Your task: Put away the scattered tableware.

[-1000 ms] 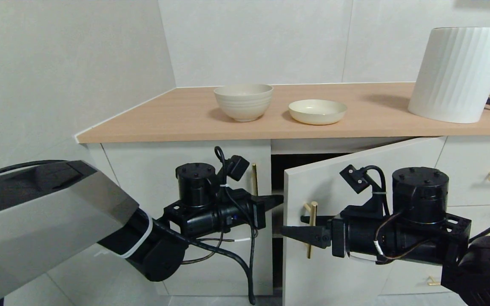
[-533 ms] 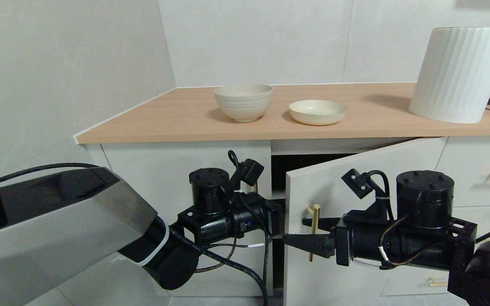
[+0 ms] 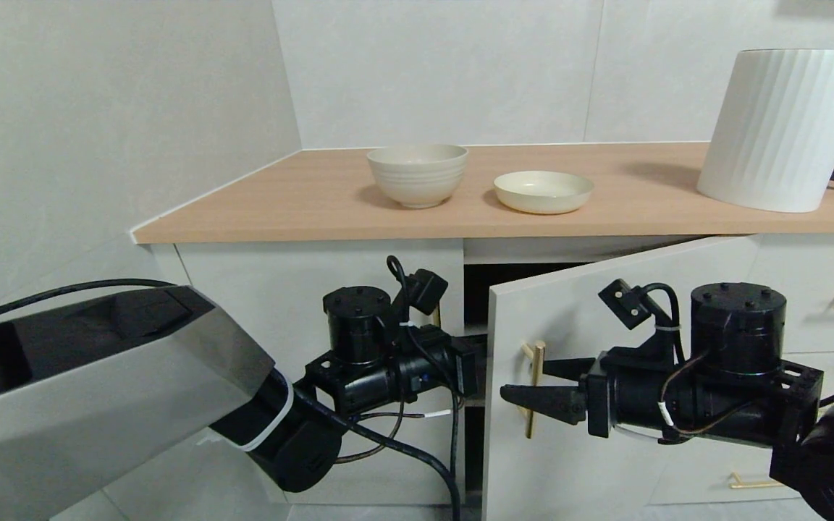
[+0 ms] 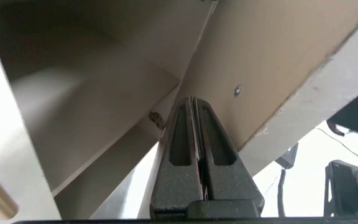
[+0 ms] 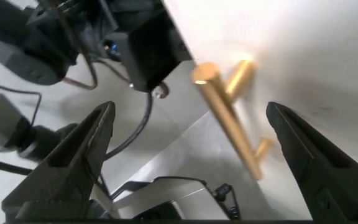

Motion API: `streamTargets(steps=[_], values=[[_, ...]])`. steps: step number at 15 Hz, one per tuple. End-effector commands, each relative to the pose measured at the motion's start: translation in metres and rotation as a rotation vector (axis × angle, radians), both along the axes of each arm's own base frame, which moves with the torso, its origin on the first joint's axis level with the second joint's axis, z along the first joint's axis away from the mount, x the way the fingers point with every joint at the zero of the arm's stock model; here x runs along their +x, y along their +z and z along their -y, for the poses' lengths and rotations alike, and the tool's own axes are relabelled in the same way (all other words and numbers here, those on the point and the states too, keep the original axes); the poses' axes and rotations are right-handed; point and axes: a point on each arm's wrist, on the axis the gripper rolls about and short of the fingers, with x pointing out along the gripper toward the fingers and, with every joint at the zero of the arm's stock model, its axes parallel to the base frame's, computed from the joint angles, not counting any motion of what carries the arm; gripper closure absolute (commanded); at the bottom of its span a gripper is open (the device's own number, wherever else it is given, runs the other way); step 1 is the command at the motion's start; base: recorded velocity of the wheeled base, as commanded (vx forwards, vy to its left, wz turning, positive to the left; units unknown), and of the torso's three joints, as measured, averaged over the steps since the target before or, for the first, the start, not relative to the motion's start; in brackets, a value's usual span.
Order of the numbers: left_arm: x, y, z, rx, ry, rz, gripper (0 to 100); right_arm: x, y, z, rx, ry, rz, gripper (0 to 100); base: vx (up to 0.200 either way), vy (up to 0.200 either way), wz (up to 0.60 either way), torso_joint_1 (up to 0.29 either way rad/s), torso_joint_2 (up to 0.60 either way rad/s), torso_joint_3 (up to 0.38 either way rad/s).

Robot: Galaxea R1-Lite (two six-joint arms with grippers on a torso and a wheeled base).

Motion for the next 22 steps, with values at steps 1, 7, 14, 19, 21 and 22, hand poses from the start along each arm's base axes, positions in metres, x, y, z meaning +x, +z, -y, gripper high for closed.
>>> streamTargets(steps=[1, 7, 14, 19, 21, 22], values=[[-0.002, 0.002, 0.002, -0.003, -0.016, 0.001, 100, 0.006, 0.001, 0.007, 0.0, -0.042, 0.018, 0, 0.0, 0.0, 0.0, 0.0, 0.0, 0.0], [-0.002, 0.004, 0.003, -0.014, -0.015, 0.009, 100, -0.035, 0.009, 0.035, -0.067, -0.043, 0.094, 0, 0.0, 0.0, 0.0, 0.0, 0.0, 0.0], [-0.004, 0.005, 0.004, -0.017, -0.009, 0.004, 100, -0.099, 0.001, 0.036, -0.181, -0.096, 0.051, 0, 0.0, 0.0, 0.0, 0.0, 0.0, 0.0], [-0.007, 0.021, 0.017, -0.006, -0.037, -0.018, 100, -0.119, 0.012, 0.039, -0.2, -0.034, 0.028, 0, 0.0, 0.0, 0.0, 0.0, 0.0, 0.0], [-0.007, 0.023, 0.024, 0.007, -0.051, -0.034, 100, -0.121, 0.012, 0.038, -0.201, -0.023, 0.031, 0, -0.1, 0.0, 0.0, 0.001, 0.0, 0.001], [-0.008, 0.023, 0.026, 0.009, -0.057, -0.036, 100, -0.122, 0.013, 0.039, -0.197, -0.022, 0.036, 0, -0.2, 0.0, 0.0, 0.002, 0.01, 0.012]])
